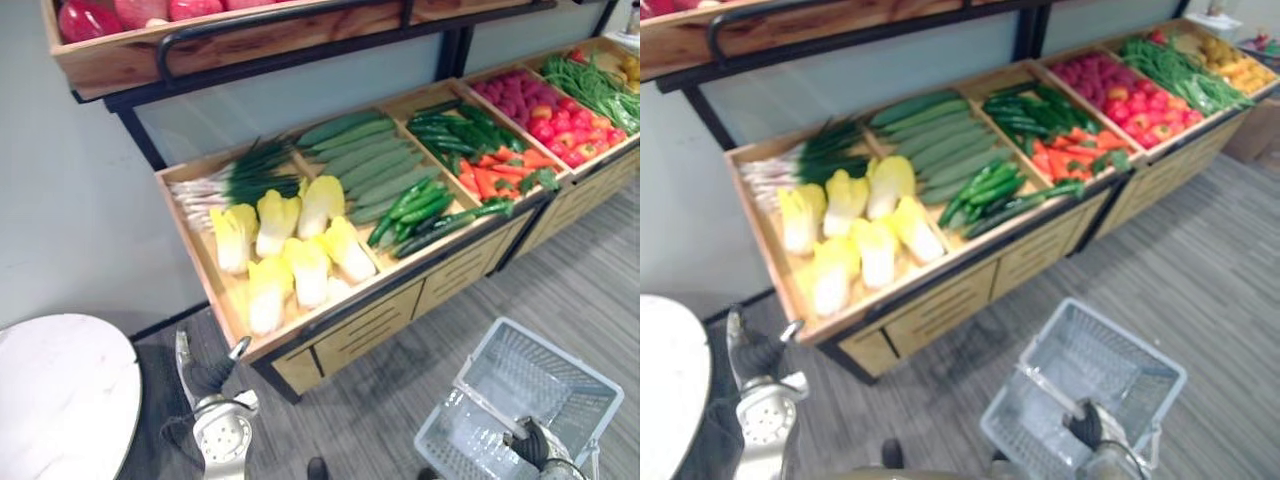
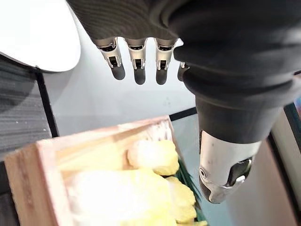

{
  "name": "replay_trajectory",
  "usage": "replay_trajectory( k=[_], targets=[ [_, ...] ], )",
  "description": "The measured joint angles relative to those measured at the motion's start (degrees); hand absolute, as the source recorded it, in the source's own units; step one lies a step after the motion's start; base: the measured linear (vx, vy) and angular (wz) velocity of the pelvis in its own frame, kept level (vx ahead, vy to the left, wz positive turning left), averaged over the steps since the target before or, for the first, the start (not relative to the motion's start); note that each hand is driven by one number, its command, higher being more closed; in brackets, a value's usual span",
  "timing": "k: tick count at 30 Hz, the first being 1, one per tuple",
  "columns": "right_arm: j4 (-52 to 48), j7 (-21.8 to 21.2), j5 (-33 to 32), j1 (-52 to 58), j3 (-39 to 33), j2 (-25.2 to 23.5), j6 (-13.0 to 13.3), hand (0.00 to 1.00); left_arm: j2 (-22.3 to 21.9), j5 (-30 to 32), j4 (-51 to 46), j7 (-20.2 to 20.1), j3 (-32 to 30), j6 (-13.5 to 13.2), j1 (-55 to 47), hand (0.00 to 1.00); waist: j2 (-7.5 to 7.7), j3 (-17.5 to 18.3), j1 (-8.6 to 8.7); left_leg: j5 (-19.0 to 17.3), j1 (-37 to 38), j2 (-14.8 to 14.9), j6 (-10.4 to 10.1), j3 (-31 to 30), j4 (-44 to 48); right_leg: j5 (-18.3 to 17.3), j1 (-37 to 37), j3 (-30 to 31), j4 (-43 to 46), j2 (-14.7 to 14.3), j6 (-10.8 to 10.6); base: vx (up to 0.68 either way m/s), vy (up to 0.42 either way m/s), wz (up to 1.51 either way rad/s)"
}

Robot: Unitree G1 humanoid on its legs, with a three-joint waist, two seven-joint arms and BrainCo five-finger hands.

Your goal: Pick vegetable in the basket

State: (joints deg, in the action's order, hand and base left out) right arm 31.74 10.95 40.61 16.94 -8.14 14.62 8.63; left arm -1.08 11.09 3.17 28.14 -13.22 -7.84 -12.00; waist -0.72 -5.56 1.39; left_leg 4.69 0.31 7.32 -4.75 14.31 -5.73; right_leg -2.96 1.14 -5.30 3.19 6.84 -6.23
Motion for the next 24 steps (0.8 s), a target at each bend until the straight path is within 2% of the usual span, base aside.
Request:
replay_trajectory(
  k=[5, 8, 9, 19, 24],
  targets=[
    [-0.62, 0.00, 0.00, -0.46, 0.05, 0.02, -0.01, 1.00, 1.66, 1.52, 0.72, 1.15, -0.56, 1.36, 4.17, 0.00, 0.00, 0.09, 0.15, -0.13, 0.35, 0.43, -0.08, 2.51, 0.24, 1.47, 0.55, 2.55, -1.14, -0.91, 0.21, 0.06, -0.006, -0.30],
    [-1.26, -0.11, 0.01, -0.39, 0.08, 0.06, -0.02, 1.00, 1.71, 2.89, 3.28, 2.00, -0.71, 2.40, 6.52, 0.00, -0.02, 0.11, 0.81, -0.30, 0.86, 0.65, -0.30, 2.80, 0.22, 1.50, 0.58, 3.05, -1.18, -1.12, 0.22, 0.02, -0.006, -0.11],
    [-1.69, -0.14, 0.01, -0.43, 0.11, 0.06, 0.00, 1.00, 1.85, 3.24, 3.95, 2.41, -0.91, 2.70, 6.77, 0.00, -0.03, 0.11, 1.52, -0.42, 0.89, 0.74, -0.44, 2.83, 0.22, 1.50, 0.61, 3.08, -1.18, -1.20, 0.22, -0.01, 0.000, -0.04],
    [-2.07, -0.14, -0.02, -1.00, 1.81, 1.40, 0.10, 1.00, 4.16, 3.06, 14.26, 5.96, -8.00, 4.76, 11.07, 0.00, 0.01, 0.15, 1.86, -0.67, -0.29, 1.27, -0.71, 5.60, -0.07, 2.60, 3.31, 5.75, -2.34, -1.90, 0.38, -0.02, 0.001, -0.16],
    [-2.08, -0.16, -0.06, -1.35, 2.47, 2.40, 0.20, 1.00, 5.99, 2.51, 18.12, 7.79, -8.79, 5.43, 13.06, 0.00, 0.21, 0.05, 1.91, -0.57, -2.28, 1.26, -0.60, 6.02, 0.09, 3.76, 5.06, 6.15, -3.27, -1.97, 0.55, 0.03, 0.000, -0.06]
  ],
)
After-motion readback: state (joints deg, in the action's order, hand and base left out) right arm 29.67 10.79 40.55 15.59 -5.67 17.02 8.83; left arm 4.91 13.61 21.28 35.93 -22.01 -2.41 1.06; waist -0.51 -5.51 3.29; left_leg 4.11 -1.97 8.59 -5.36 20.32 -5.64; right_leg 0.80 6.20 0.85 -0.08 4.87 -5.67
